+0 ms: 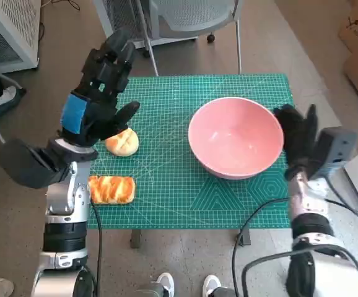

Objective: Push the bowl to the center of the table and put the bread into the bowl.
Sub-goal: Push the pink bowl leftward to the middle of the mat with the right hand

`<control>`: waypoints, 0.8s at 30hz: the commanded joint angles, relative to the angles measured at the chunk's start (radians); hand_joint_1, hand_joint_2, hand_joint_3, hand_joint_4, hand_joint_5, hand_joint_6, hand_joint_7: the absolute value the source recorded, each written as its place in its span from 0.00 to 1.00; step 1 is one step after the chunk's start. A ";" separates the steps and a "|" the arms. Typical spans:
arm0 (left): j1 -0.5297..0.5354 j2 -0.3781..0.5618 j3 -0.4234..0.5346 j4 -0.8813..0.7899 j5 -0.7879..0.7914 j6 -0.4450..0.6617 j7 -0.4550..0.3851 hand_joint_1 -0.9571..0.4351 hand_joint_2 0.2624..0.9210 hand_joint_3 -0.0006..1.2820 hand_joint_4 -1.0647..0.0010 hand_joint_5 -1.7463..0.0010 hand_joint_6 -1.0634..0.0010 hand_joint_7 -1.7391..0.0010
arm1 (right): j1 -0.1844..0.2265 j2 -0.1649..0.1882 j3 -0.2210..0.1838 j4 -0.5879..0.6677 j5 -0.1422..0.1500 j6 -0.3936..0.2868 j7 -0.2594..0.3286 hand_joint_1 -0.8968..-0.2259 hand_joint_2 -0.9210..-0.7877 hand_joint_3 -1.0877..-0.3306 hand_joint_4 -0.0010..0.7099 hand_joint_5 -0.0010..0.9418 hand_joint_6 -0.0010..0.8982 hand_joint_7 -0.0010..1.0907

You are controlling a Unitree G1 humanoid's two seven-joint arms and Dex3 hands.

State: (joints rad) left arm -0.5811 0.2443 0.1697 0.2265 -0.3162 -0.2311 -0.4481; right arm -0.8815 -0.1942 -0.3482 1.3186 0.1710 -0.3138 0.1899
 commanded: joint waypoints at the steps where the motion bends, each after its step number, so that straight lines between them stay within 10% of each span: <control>1: 0.025 0.019 0.006 -0.038 0.011 0.010 0.010 0.28 0.92 0.26 0.98 1.00 1.00 0.76 | -0.007 0.039 0.002 0.007 -0.007 0.019 -0.004 0.49 0.00 0.44 0.43 0.01 0.44 0.01; 24: 0.091 0.040 0.017 -0.104 0.028 0.022 0.069 0.26 0.98 0.20 0.97 0.99 1.00 0.75 | -0.083 0.129 0.019 0.001 -0.017 0.035 0.028 0.52 0.00 0.39 0.37 0.00 0.40 0.00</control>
State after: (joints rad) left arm -0.5108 0.2715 0.1769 0.1408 -0.3002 -0.2135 -0.3886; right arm -0.9612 -0.0836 -0.3360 1.3128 0.1595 -0.3023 0.2126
